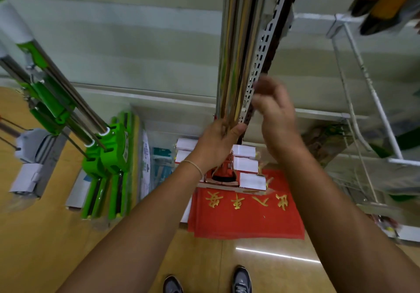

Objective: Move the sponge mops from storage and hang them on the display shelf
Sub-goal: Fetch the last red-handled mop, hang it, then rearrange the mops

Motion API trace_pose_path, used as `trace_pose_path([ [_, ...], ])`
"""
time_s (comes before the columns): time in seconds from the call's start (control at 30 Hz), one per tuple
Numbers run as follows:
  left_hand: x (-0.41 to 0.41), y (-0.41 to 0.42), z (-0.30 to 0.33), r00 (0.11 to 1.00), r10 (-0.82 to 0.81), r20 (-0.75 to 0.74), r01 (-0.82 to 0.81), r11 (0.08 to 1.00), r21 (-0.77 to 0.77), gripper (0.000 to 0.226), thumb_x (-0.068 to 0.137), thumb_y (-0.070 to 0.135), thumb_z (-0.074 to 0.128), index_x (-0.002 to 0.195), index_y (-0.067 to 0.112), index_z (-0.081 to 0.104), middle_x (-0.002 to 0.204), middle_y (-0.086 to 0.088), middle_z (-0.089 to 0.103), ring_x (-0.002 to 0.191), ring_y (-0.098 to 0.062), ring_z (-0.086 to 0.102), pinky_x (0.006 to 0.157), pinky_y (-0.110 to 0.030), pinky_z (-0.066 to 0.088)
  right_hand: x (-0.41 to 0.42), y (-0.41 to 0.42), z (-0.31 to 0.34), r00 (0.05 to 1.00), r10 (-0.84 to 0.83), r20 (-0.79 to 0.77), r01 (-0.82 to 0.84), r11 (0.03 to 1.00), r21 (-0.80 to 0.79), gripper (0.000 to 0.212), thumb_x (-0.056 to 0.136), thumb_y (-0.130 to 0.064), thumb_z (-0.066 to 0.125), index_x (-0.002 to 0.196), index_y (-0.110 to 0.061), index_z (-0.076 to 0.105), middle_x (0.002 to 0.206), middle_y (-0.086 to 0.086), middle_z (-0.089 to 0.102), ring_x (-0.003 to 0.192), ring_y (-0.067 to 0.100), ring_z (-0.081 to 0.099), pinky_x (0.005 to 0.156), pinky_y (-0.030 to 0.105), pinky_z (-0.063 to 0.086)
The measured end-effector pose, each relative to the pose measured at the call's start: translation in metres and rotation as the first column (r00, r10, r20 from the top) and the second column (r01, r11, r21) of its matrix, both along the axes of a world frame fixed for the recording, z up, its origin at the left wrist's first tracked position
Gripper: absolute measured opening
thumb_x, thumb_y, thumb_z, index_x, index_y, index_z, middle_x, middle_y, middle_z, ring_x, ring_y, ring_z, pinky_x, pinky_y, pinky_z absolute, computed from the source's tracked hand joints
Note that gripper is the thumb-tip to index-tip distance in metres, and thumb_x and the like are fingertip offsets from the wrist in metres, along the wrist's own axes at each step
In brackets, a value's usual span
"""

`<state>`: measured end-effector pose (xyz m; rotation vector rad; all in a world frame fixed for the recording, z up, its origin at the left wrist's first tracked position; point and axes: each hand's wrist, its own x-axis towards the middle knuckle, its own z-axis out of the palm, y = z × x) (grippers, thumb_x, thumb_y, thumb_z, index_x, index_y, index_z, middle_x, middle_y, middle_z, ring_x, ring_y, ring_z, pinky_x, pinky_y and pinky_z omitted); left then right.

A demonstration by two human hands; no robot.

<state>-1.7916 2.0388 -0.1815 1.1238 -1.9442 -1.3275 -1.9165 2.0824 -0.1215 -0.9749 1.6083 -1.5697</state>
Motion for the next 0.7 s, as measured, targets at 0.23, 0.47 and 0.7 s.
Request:
trace_pose_path([
  [0.23,0.024,-0.028,0.056,0.96,0.045,-0.278,0.04,0.955,0.293,0.1,0.062,0.012,0.065,0.153,0.022,0.024,0.154,-0.001,0.039,0.141,-0.01,0.036,0.112,-0.046,0.038,0.03,-0.001,0.084,0.968,0.179,-0.177,-0.197,0.976,-0.09,0.102,0.08,-0.042,0.071,0.158,-0.024,0.007,0.164,-0.001,0.02,0.15,0.01,0.023,0.12,0.045,0.029],
  [0.47,0.002,-0.056,0.132,0.894,0.049,-0.445,0.035,0.983,0.179,0.06,0.103,0.052,0.026,0.155,0.023,0.025,0.161,-0.002,0.029,0.148,-0.015,0.025,0.123,-0.045,0.017,0.043,-0.017,0.125,0.968,0.116,-0.223,-0.173,0.951,-0.258,0.091,0.089,-0.035,0.066,0.157,-0.012,0.011,0.158,0.011,0.032,0.147,0.02,0.032,0.119,0.047,0.032],
  [0.7,-0.019,-0.062,0.18,0.813,-0.027,-0.582,0.105,0.989,0.1,0.059,0.104,0.05,0.008,0.148,0.024,0.039,0.145,0.005,0.053,0.134,-0.008,0.048,0.111,-0.033,0.04,0.054,-0.026,0.174,0.934,-0.186,-0.305,0.012,0.87,-0.493,0.07,0.101,-0.035,0.04,0.155,0.0,0.013,0.162,0.014,0.024,0.151,0.02,0.022,0.123,0.037,0.023],
])
